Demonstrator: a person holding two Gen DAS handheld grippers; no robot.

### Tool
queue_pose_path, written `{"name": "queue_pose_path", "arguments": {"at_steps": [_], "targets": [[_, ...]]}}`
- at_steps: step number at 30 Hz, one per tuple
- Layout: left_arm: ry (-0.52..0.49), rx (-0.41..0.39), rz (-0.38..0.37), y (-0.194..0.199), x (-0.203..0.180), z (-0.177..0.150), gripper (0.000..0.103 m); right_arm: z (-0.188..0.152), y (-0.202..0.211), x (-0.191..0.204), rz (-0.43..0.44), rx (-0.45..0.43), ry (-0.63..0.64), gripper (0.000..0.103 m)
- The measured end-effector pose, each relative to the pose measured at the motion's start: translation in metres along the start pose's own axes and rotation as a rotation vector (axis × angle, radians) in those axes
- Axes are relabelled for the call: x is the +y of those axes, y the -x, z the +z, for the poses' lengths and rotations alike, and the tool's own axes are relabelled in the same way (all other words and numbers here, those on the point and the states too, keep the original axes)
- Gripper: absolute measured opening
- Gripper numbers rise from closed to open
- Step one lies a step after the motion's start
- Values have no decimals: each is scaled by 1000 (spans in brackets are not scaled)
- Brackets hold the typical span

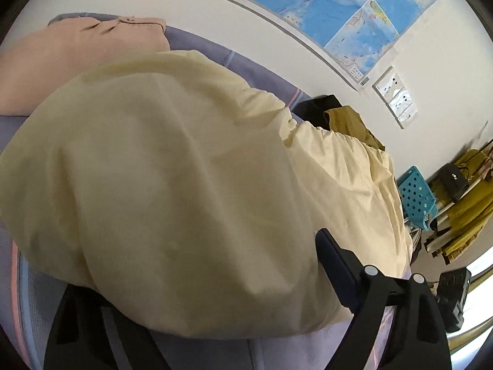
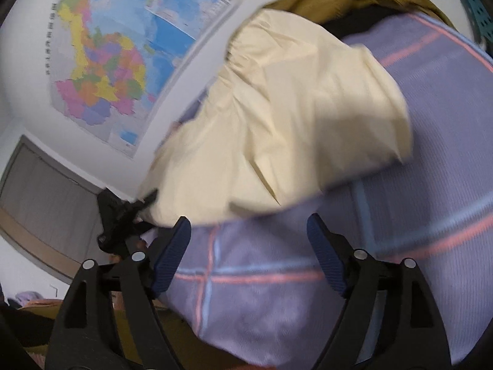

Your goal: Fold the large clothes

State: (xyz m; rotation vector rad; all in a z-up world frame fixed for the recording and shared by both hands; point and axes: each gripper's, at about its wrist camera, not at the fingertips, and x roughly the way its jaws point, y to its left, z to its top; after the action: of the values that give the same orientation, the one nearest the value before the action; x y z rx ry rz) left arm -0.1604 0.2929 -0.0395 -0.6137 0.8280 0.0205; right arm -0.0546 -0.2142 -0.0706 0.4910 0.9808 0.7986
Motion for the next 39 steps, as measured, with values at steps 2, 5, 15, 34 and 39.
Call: {"name": "queue_pose_path", "arguments": {"at_steps": [2, 5, 15, 34, 39], "targets": [[1, 9, 0, 0, 2, 3, 86, -2, 1, -1, -47, 4, -20, 78], [5, 20, -2, -1, 3, 7, 85, 6, -6, 0, -81, -21, -41, 81], [19, 60, -17, -5, 5, 9, 86, 47, -57, 13, -199, -158, -47, 98], [90, -15, 20, -10, 16, 18, 74, 73, -92, 1, -71, -142, -41, 46], [47, 0, 54, -18, 2, 23, 83, 79, -100, 10, -70, -107, -9, 63]]}}
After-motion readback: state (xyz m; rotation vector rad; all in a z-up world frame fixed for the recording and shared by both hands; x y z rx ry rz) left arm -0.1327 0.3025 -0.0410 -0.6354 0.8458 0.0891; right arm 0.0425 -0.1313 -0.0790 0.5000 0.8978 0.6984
